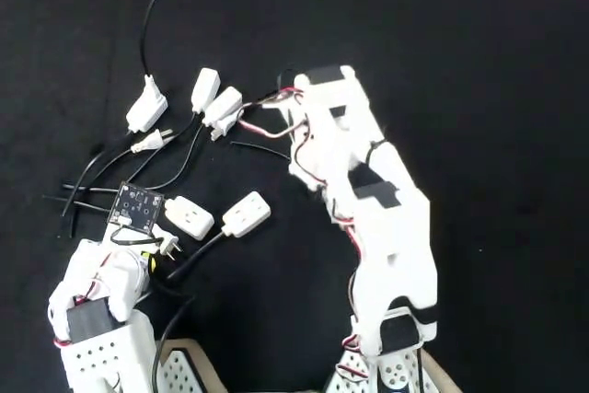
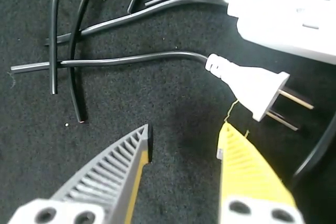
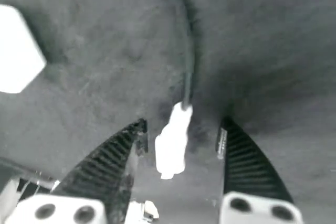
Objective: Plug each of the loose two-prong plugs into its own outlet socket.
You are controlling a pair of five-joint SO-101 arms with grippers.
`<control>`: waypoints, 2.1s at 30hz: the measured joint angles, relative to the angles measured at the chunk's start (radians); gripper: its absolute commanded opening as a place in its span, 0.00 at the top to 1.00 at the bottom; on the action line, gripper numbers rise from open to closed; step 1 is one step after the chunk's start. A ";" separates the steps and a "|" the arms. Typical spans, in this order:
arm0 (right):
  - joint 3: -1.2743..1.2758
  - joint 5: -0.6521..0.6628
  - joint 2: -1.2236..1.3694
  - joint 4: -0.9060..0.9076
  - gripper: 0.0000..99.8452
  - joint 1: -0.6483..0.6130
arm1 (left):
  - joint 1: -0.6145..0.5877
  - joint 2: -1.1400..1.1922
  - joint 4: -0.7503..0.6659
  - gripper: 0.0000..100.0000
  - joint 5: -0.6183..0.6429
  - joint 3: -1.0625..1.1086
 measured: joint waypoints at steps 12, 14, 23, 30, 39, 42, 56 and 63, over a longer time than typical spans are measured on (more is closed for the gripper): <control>0.058 0.074 -0.023 0.000 0.79 0.000 | 0.000 0.000 0.000 0.79 0.000 0.000; 0.054 0.074 -0.020 0.000 0.79 0.000 | 0.000 0.000 0.000 0.79 0.000 0.000; 0.044 0.074 0.000 0.000 0.79 0.000 | 0.000 0.000 0.000 0.79 0.000 0.000; 0.044 0.075 0.003 0.003 0.79 0.002 | 0.000 0.000 0.000 0.79 0.000 0.000; 0.044 0.077 0.003 0.003 0.79 0.011 | 0.000 0.000 0.000 0.79 0.000 0.000; 0.044 0.078 0.003 0.003 0.83 0.015 | 0.000 0.000 0.000 0.79 0.000 0.000; 0.054 0.089 0.009 0.003 0.96 0.029 | 0.000 0.000 0.000 0.79 0.000 0.000; 0.054 0.058 0.011 0.003 0.98 0.029 | 0.000 0.000 0.000 0.79 0.000 0.000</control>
